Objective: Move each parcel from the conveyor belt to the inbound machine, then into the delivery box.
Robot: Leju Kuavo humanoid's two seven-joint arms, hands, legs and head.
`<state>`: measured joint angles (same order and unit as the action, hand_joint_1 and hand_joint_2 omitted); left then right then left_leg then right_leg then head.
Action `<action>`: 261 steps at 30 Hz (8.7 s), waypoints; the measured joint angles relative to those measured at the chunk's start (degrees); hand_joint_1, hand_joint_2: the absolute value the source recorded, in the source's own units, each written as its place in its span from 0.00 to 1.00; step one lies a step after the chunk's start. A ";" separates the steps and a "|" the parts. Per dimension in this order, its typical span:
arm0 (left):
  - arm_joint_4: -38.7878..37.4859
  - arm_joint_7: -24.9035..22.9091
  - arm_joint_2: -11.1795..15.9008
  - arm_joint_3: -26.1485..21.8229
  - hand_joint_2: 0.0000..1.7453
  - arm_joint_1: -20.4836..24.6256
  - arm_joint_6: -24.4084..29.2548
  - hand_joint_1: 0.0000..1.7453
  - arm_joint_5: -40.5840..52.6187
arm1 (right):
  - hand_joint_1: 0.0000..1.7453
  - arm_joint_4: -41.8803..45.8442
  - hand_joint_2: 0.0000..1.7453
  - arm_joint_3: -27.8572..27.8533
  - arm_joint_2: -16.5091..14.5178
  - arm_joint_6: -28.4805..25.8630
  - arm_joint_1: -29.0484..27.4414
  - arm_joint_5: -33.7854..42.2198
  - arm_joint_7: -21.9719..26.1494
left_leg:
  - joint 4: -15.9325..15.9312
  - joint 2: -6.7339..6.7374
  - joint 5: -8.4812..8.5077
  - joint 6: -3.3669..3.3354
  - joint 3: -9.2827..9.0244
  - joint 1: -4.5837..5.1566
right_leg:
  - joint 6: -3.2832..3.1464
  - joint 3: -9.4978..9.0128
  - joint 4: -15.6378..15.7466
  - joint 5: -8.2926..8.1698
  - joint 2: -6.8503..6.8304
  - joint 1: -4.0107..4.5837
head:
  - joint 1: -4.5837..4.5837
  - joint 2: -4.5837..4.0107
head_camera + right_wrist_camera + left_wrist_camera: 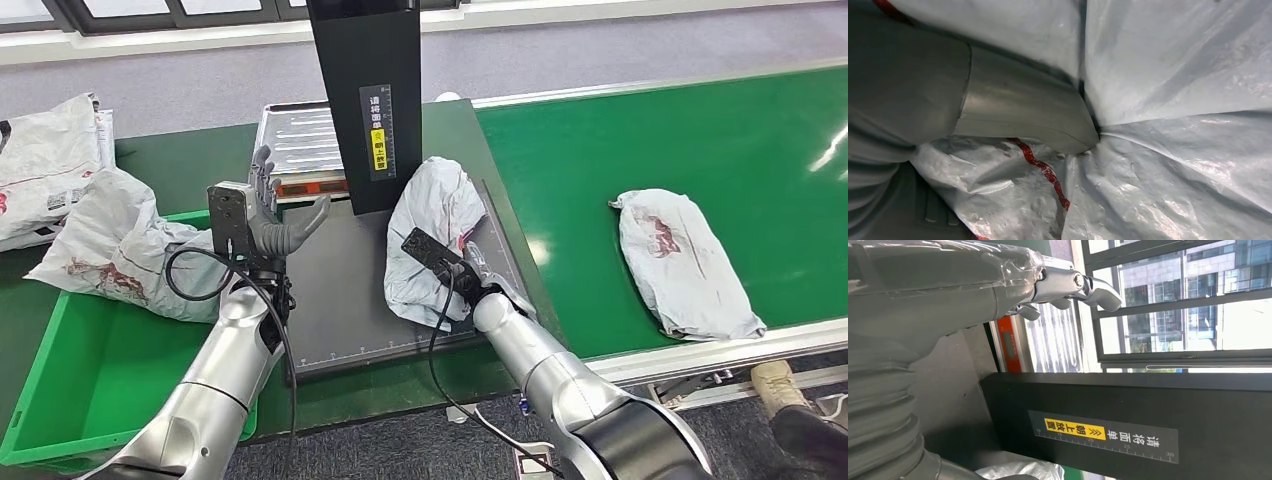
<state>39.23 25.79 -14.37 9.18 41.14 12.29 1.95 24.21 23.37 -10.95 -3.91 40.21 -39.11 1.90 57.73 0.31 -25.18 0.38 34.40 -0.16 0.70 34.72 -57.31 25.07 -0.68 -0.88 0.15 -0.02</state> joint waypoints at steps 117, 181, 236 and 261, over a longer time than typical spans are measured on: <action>-23.11 -31.63 1.84 31.18 1.00 10.45 8.73 1.00 47.78 | 0.00 37.59 1.00 -13.09 8.49 -9.53 -14.58 25.22 23.91 | 0.00 -0.01 -0.03 -0.06 0.05 0.10 | 0.02 0.02 -0.03 -0.03 0.00 -0.10 | 0.00 0.00; 52.56 -34.54 11.84 -17.08 1.00 -42.37 12.95 0.22 82.69 | 0.00 53.53 1.00 -24.89 12.35 -9.05 -32.55 24.84 21.67 | -0.02 0.16 -0.45 -0.04 0.01 0.10 | 0.03 0.10 0.06 0.37 0.08 -0.08 | -0.01 0.00; 42.44 -18.45 14.44 -10.62 1.00 -28.65 15.04 0.00 48.42 | 0.00 54.56 1.00 -26.40 12.08 -7.29 -33.68 25.33 21.61 | -0.03 0.07 -0.44 0.00 -0.11 0.06 | 0.00 -0.07 0.00 0.38 0.10 -0.07 | 0.00 0.00; 7.98 0.04 1.91 -0.63 1.00 -3.29 -14.15 0.00 4.39 | 0.00 36.19 1.00 -24.67 11.50 -23.29 -18.88 15.53 21.47 | 0.04 -0.19 -0.20 -0.17 -0.01 0.16 | 0.18 -0.07 0.01 0.15 -0.12 -0.15 | 0.00 0.00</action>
<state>47.21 25.83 -12.45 8.55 37.85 -1.85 6.34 60.40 -1.30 0.55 -27.20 21.33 -23.57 23.37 57.78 0.12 -25.38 0.21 34.39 0.00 0.88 34.64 -57.29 25.22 -0.80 -1.03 0.15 -0.02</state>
